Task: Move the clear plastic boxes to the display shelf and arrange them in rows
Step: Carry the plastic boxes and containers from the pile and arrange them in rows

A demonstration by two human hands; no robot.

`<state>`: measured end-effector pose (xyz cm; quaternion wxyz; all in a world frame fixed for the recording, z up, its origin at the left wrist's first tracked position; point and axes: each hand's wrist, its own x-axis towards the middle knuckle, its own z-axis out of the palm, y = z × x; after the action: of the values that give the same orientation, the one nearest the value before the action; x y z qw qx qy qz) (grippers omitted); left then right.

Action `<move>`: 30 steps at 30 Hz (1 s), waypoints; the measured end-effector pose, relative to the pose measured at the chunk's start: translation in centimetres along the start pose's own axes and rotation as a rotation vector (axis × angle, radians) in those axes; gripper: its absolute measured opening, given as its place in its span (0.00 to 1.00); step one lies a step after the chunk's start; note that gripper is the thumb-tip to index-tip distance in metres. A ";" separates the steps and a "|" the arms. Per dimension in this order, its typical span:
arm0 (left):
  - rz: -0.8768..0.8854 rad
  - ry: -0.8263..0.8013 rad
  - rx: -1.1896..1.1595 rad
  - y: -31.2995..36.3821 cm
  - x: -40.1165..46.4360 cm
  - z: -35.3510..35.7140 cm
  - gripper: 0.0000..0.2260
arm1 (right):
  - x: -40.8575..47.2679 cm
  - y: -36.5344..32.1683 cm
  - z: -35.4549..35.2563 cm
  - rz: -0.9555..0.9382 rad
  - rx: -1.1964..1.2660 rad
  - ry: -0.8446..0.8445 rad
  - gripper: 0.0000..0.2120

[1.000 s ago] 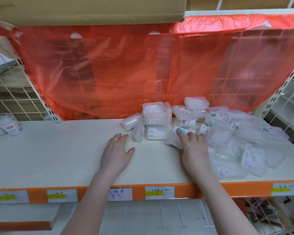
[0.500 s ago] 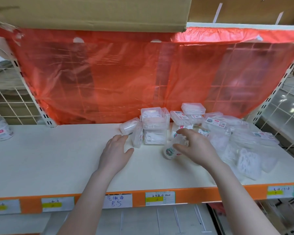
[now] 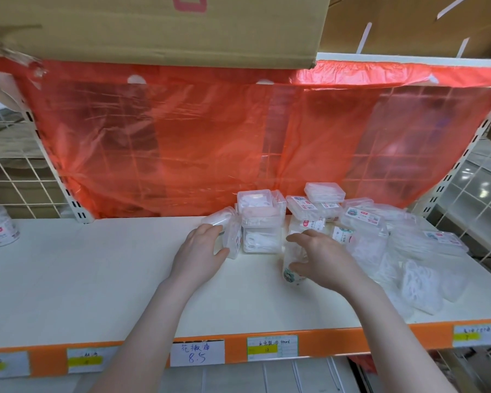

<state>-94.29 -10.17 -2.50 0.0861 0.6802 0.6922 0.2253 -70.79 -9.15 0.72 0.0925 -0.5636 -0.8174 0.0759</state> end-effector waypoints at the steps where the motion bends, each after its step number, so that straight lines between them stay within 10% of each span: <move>1: 0.005 -0.004 0.003 0.0 0.2 0.0 0.22 | 0.0 0.0 0.1 0.001 0.003 0.004 0.26; 30: 0.313 -0.210 0.208 5.1 7.6 0.8 0.26 | -2.2 1.3 -0.4 0.098 0.050 0.075 0.26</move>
<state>-89.80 -2.70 0.36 0.0510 0.8043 0.5849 0.0913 -68.72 -10.72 0.68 0.1332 -0.6029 -0.7826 0.0797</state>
